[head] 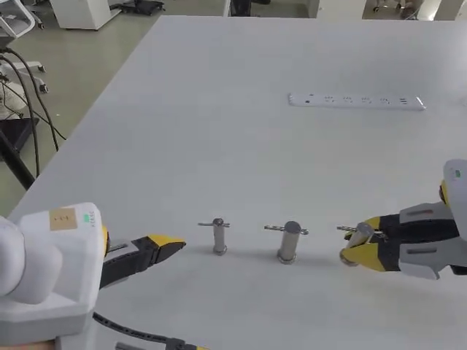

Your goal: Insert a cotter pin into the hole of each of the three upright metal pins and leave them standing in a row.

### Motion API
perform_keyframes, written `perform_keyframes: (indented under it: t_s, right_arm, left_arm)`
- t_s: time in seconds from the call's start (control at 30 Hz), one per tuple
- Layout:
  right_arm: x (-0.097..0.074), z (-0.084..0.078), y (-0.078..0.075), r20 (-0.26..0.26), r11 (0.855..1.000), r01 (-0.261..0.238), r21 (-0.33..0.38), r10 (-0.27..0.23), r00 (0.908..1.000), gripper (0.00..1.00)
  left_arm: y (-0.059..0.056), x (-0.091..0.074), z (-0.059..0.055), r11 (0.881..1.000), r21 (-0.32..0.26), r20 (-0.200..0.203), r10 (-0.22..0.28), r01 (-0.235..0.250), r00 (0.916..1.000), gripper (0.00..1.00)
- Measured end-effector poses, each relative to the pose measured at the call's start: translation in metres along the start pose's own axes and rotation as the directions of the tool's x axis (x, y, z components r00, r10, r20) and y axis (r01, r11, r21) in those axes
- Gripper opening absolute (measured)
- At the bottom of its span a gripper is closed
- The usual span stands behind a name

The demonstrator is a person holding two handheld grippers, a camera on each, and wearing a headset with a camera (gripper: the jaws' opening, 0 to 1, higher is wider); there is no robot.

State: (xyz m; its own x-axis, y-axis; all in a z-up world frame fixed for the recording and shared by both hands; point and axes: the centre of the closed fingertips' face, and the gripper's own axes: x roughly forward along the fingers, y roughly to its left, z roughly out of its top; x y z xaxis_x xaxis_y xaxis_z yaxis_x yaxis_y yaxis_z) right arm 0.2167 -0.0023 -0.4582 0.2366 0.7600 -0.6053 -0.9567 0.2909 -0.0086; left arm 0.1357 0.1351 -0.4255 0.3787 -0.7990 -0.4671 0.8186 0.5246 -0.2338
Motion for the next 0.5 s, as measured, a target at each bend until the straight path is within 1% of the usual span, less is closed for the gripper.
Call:
perform_keyframes:
  t_s: [0.1,0.27,0.4,0.43,0.5]
  right_arm:
    - [0.000,-0.003,0.000,-0.005,1.000,-0.007,-0.001,0.007,1.0000,0.08]
    - [0.000,-0.007,-0.003,0.000,1.000,0.002,0.014,-0.002,1.0000,0.08]
    - [0.002,-0.012,0.000,-0.017,0.999,-0.011,0.031,0.011,0.9998,0.08]
    - [0.001,-0.011,0.000,-0.003,1.000,-0.007,0.028,0.007,1.0000,0.08]
    - [0.002,-0.011,0.000,-0.004,1.000,-0.007,0.022,0.008,1.0000,0.08]
  left_arm:
    - [-0.001,0.001,0.000,1.000,-0.003,0.002,0.001,-0.001,1.0000,0.99]
    - [-0.003,0.004,-0.001,1.000,-0.008,0.002,0.001,-0.001,1.0000,0.99]
    - [-0.004,0.005,-0.001,1.000,-0.008,0.004,0.000,0.000,1.0000,0.98]
    - [-0.004,0.005,-0.001,1.000,-0.007,0.005,-0.002,0.002,1.0000,0.97]
    - [-0.005,0.005,-0.001,1.000,-0.009,0.004,-0.002,0.002,1.0000,0.97]
